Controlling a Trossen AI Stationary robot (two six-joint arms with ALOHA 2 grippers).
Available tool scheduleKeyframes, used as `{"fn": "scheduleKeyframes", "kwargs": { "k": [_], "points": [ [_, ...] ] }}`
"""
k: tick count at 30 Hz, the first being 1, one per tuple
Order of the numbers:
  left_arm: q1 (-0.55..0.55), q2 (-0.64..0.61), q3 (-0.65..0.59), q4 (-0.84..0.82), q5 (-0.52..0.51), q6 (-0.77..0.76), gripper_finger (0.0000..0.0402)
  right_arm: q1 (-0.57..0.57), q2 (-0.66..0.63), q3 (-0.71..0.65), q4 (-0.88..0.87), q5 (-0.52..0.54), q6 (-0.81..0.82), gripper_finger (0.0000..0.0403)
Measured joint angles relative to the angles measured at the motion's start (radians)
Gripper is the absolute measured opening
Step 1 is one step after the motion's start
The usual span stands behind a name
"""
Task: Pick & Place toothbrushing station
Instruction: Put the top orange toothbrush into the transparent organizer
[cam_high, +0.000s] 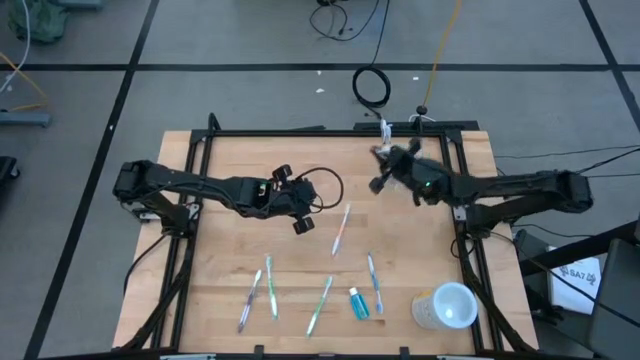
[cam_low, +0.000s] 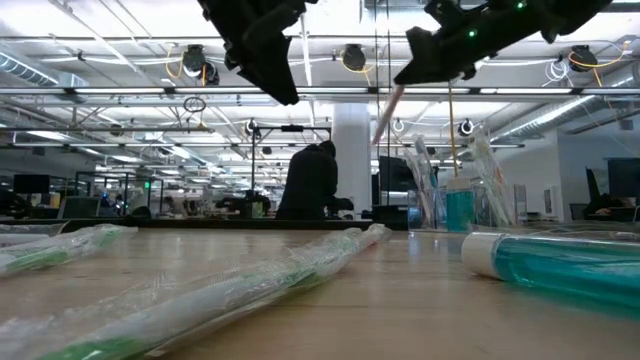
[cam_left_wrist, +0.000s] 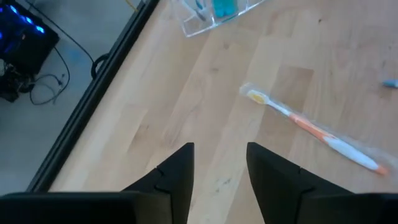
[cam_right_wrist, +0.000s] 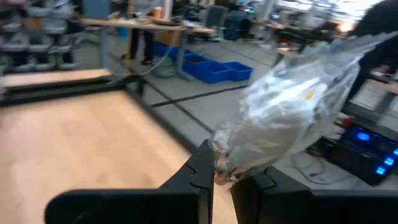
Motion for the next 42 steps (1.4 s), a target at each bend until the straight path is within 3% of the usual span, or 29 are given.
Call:
{"fn": "scheduleKeyframes", "kwargs": {
  "k": [4, 9, 13, 16, 24, 38, 42],
  "points": [
    [0.012, 0.0, 0.0, 0.027, 0.0, 0.049, 0.0148, -0.077, -0.075, 0.0, -0.132, -0.008, 0.057, 0.0019],
    [0.031, 0.0, 0.0, 0.035, 0.0, 0.084, 0.0147, -0.164, -0.104, 0.0, -0.311, -0.17, 0.161, 0.0019],
    [0.052, 0.0, 0.0, 0.041, 0.0, 0.102, 0.0147, -0.222, -0.089, 0.006, -0.338, -0.236, 0.166, 0.0019],
    [0.069, 0.0, 0.0, 0.063, 0.0, 0.102, 0.0147, -0.268, -0.072, 0.065, -0.405, -0.27, 0.164, 0.0019],
    [0.116, 0.0, 0.0, 0.093, 0.0, 0.102, 0.0147, -0.368, 0.035, 0.287, -0.782, -0.319, 0.215, 0.0019],
    [0.151, 0.0, 0.0, 0.092, 0.0, 0.101, 0.0147, -0.431, 0.267, 0.29, -0.713, -0.324, 0.268, 0.0035],
    [0.151, 0.0, 0.0, 0.091, 0.001, 0.101, 0.0147, -0.432, 0.311, 0.29, -0.702, -0.377, 0.28, 0.0049]
  ]
}}
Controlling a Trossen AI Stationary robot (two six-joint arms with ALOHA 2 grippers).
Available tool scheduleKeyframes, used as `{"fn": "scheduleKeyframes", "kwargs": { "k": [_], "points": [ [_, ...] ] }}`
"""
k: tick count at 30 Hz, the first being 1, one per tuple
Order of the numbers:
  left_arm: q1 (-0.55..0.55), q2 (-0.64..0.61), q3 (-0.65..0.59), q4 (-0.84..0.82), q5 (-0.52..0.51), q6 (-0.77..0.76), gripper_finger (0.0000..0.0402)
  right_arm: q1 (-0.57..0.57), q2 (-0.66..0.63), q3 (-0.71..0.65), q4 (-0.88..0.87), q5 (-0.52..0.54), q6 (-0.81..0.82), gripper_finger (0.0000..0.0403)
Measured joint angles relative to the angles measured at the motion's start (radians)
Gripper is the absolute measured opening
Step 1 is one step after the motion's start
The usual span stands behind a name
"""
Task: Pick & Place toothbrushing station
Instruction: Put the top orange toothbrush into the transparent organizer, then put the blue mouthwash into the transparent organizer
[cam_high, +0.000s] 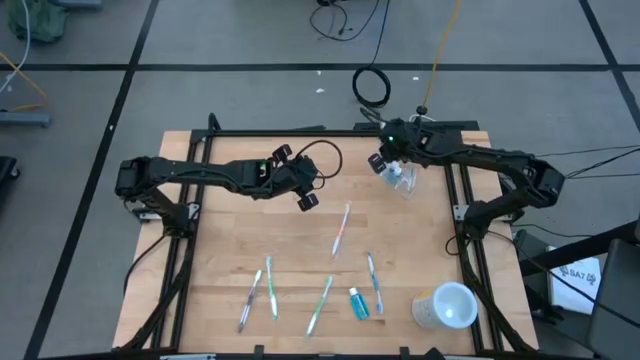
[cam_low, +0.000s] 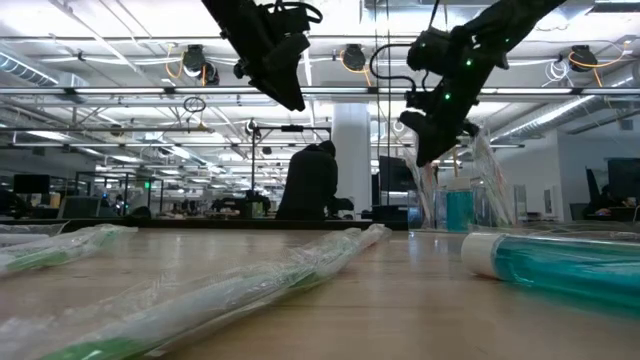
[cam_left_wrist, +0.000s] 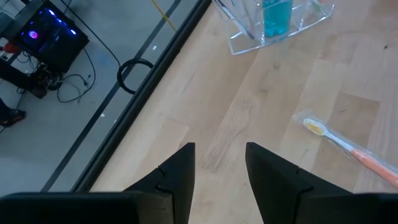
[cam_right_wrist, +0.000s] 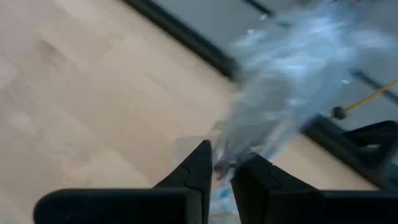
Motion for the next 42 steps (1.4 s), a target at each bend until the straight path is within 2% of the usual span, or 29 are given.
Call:
{"fn": "scheduleKeyframes", "kwargs": {
  "k": [4, 9, 17, 23, 32, 35, 42],
  "points": [
    [0.0, 0.0, 0.0, -0.001, 0.0, -0.001, 0.0147, 0.001, 0.031, 0.0, 0.005, -0.016, 0.009, 0.0065],
    [-0.001, 0.0, 0.0, -0.002, 0.0, -0.011, 0.0147, 0.001, 0.029, 0.0, 0.009, 0.065, 0.006, 0.009],
    [-0.001, 0.0, 0.0, -0.01, 0.002, -0.031, 0.0147, 0.003, -0.089, 0.0, 0.008, 0.086, 0.002, 0.0122],
    [-0.001, 0.0, 0.0, -0.01, 0.002, -0.039, 0.0147, 0.041, -0.204, 0.0, 0.007, 0.085, -0.044, 0.0127],
    [-0.001, 0.0, 0.0, -0.01, 0.002, -0.059, 0.0147, 0.247, -0.276, -0.018, -0.034, 0.079, -0.04, 0.0119],
    [-0.001, 0.0, 0.0, -0.01, 0.002, -0.059, 0.0147, 0.331, -0.277, -0.066, -0.034, 0.062, -0.029, 0.0119],
    [-0.001, 0.0, 0.0, -0.01, 0.002, -0.059, 0.0147, 0.48, -0.276, -0.223, 0.043, -0.017, 0.12, 0.0118]
  ]
}}
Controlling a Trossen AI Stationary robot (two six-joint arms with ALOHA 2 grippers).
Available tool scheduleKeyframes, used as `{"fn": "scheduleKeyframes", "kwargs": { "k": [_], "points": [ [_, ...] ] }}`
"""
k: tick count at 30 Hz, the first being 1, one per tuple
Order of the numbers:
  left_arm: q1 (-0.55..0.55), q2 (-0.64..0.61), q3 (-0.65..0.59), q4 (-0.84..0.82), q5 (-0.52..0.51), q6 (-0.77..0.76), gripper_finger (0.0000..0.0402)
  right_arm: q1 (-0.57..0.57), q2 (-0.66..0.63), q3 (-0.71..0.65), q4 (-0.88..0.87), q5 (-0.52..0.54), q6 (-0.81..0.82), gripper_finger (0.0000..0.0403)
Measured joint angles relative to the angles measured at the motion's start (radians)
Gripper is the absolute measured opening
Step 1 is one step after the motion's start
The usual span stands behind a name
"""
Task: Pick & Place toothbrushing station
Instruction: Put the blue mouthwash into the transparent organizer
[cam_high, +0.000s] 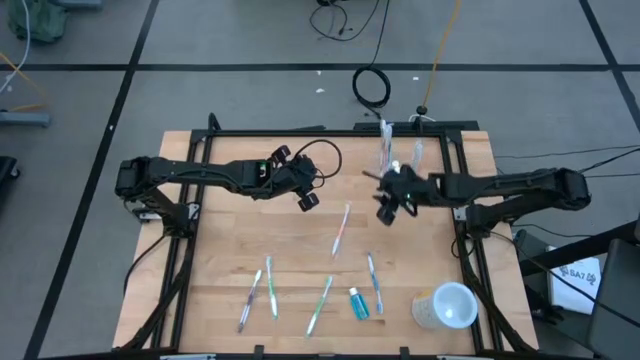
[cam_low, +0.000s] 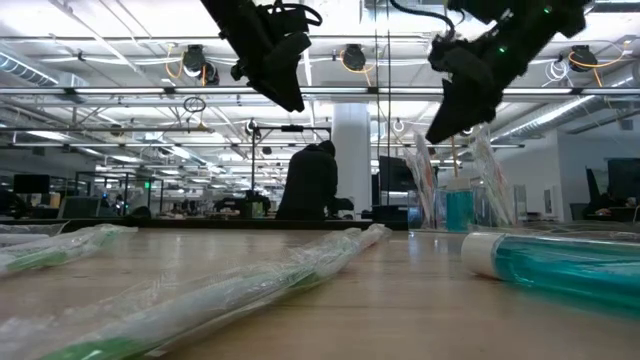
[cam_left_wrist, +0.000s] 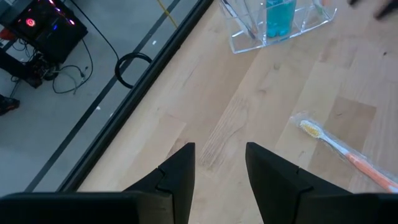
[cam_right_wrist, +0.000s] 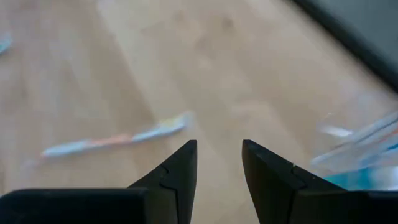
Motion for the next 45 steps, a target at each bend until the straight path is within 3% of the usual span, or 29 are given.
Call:
{"fn": "scheduleKeyframes", "kwargs": {
  "k": [7, 12, 15, 19, 24, 30, 37, 41, 45],
  "points": [
    [-0.002, 0.0, 0.0, 0.0, 0.005, -0.037, 0.0147, 0.056, 0.001, -0.179, 0.334, -0.069, -0.031, 0.0118],
    [-0.004, 0.0, 0.0, -0.001, 0.144, -0.045, 0.0147, 0.051, 0.0, -0.215, 0.473, -0.235, -0.095, 0.0118],
    [-0.025, 0.0, 0.0, 0.008, 0.287, 0.029, 0.0147, 0.051, 0.0, -0.215, 0.492, -0.237, -0.134, 0.0118],
    [-0.075, 0.026, -0.001, 0.074, 0.396, 0.122, 0.0147, 0.05, 0.0, -0.215, 0.514, -0.236, -0.141, 0.0118],
    [-0.145, 0.128, -0.001, 0.246, 0.463, 0.252, 0.0147, 0.051, 0.0, -0.215, 0.513, -0.236, -0.141, 0.0118],
    [-0.212, 0.282, -0.001, 0.465, 0.645, 0.35, 0.0147, 0.05, 0.0, -0.215, 0.514, -0.235, -0.156, 0.0118],
    [-0.272, 0.397, -0.002, 0.595, 0.738, 0.316, 0.0147, 0.05, 0.0, -0.215, 0.529, -0.233, -0.126, 0.0118],
    [-0.3, 0.457, 0.0, 0.714, 0.836, 0.393, 0.0147, 0.05, 0.0, -0.215, 0.547, -0.232, -0.109, 0.0118],
    [-0.325, 0.508, 0.0, 0.809, 0.828, 0.381, 0.0147, 0.05, 0.001, -0.215, 0.576, -0.232, -0.107, 0.0118]
  ]
}}
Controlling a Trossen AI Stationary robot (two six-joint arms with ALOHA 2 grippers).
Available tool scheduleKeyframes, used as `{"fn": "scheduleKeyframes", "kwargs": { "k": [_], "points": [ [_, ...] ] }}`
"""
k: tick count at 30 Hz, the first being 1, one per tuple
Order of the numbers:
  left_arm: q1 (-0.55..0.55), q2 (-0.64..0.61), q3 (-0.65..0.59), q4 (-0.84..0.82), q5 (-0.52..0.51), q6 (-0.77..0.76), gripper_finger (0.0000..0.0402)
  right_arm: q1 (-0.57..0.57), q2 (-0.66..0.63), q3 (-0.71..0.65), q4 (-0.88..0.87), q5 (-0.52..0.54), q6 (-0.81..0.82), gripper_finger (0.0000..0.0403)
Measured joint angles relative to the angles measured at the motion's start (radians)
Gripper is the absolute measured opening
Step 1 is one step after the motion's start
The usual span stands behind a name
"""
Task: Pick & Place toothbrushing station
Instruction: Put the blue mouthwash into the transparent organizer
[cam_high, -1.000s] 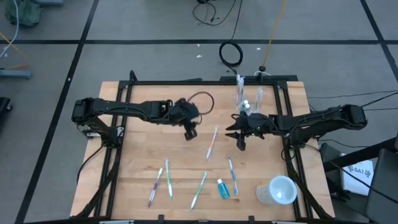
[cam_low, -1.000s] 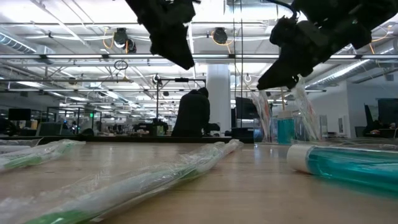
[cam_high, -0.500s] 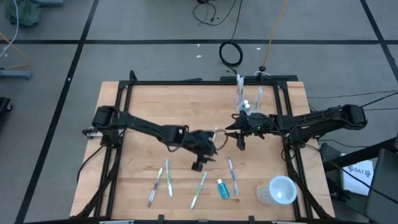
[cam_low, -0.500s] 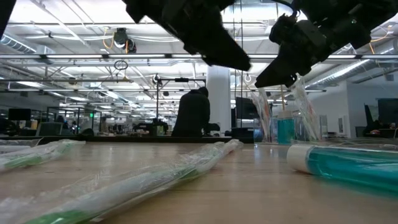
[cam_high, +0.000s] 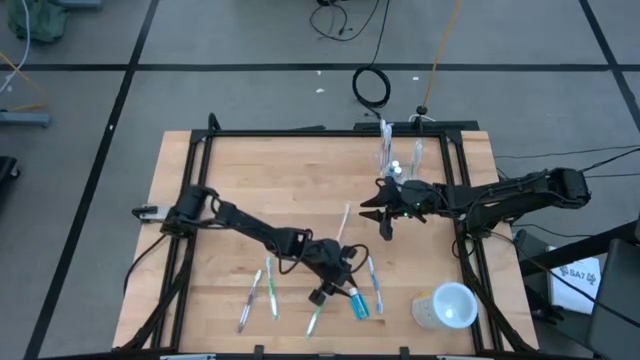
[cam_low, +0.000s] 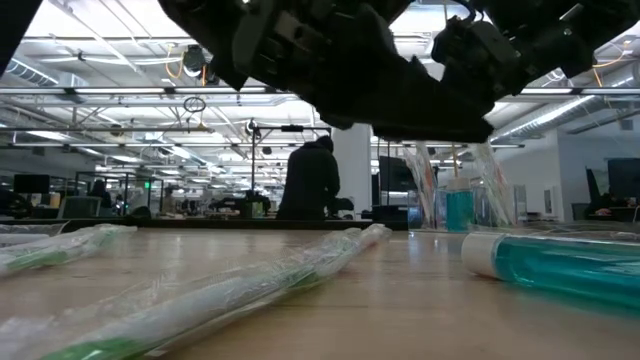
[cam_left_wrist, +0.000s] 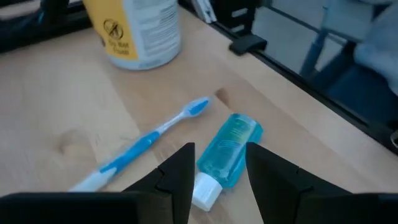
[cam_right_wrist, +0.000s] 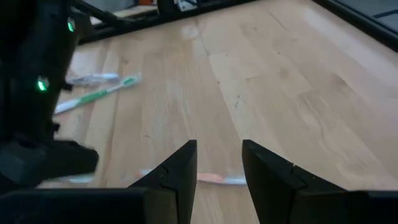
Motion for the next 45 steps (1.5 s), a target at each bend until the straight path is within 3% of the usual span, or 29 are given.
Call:
{"fn": "scheduleKeyframes", "kwargs": {
  "k": [9, 21, 30, 37, 40, 45],
  "points": [
    [-0.016, 0.036, 0.0, 0.035, -0.062, -0.015, 0.0148, 0.003, 0.0, 0.0, 0.004, 0.0, 0.065, 0.0118],
    [-0.014, 0.12, 0.004, 0.084, -0.073, -0.02, 0.0149, 0.003, 0.0, 0.0, 0.003, 0.0, 0.079, 0.0118],
    [0.009, 0.143, 0.008, 0.039, -0.058, -0.018, 0.0174, 0.003, 0.0, 0.0, -0.005, 0.0, 0.079, 0.0118],
    [0.006, 0.143, 0.008, 0.056, -0.049, 0.007, 0.014, 0.003, 0.0, 0.0, -0.005, 0.0, 0.079, 0.0118],
    [-0.004, 0.143, 0.008, 0.114, -0.096, -0.014, 0.0134, 0.003, 0.0, 0.0, -0.005, 0.0, 0.079, 0.0118],
    [-0.015, 0.143, 0.008, 0.125, -0.094, 0.05, 0.0161, 0.003, 0.0, 0.0, -0.005, 0.0, 0.079, 0.0118]
  ]
}}
